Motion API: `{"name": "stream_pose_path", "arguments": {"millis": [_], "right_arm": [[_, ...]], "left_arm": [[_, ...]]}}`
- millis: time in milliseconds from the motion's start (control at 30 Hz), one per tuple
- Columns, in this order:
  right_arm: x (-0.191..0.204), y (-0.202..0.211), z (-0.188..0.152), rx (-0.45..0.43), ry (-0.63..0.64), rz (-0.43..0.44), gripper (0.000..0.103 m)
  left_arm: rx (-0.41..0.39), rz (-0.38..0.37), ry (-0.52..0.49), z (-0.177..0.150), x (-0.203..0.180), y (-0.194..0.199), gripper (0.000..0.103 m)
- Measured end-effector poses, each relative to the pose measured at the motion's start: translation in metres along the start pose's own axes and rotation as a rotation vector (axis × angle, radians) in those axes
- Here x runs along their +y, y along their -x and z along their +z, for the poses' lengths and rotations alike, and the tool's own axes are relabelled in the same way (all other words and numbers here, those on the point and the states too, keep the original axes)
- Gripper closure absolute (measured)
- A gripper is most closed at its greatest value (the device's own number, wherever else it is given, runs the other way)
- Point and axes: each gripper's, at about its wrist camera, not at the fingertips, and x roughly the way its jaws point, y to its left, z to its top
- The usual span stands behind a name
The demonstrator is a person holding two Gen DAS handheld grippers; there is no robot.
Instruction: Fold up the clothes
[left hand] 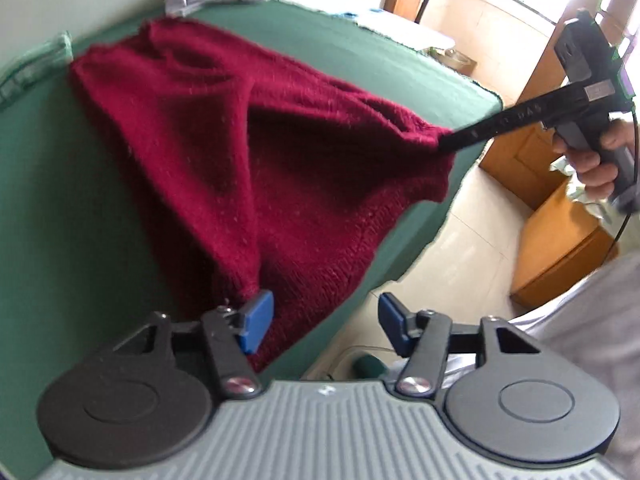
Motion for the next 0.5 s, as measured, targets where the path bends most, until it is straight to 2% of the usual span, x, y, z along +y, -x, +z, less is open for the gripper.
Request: {"name": "stream_pose_path", "arguments": {"millis": [100, 133, 200, 267, 333, 467, 500], "right_arm": [[-0.005, 0.011, 0.018, 0.041, 0.053, 0.038, 0.079], [-0.007, 0.018, 0.025, 0.013, 0.055, 0.063, 0.078], [-0.005, 0.028, 0.045, -0.067, 0.068, 0.082, 0.074], [0.0, 0.021, 0.064, -0.108, 0.097, 0.146, 0.074], [0.011, 0.001, 0.076, -0.087, 0.113, 0.191, 0.074], [0.017, -0.047, 0.089, 0.032, 0.132, 0.213, 0.074], [0.015, -0.057, 0.09, 0.068, 0.134, 0.209, 0.074]], "left_arm": [[-0.013, 0.012, 0.011, 0.009, -0.007, 0.016, 0.041], [-0.047, 0.012, 0.007, 0.016, -0.01, 0.023, 0.04], [-0.114, 0.015, 0.001, 0.03, -0.015, 0.036, 0.029], [-0.157, 0.027, 0.009, 0.047, -0.012, 0.031, 0.029], [-0.122, 0.045, 0.051, 0.061, 0.0, 0.009, 0.034], [-0.041, 0.069, 0.115, 0.071, 0.018, -0.025, 0.045], [-0.033, 0.067, 0.125, 0.072, 0.019, -0.029, 0.041]]}}
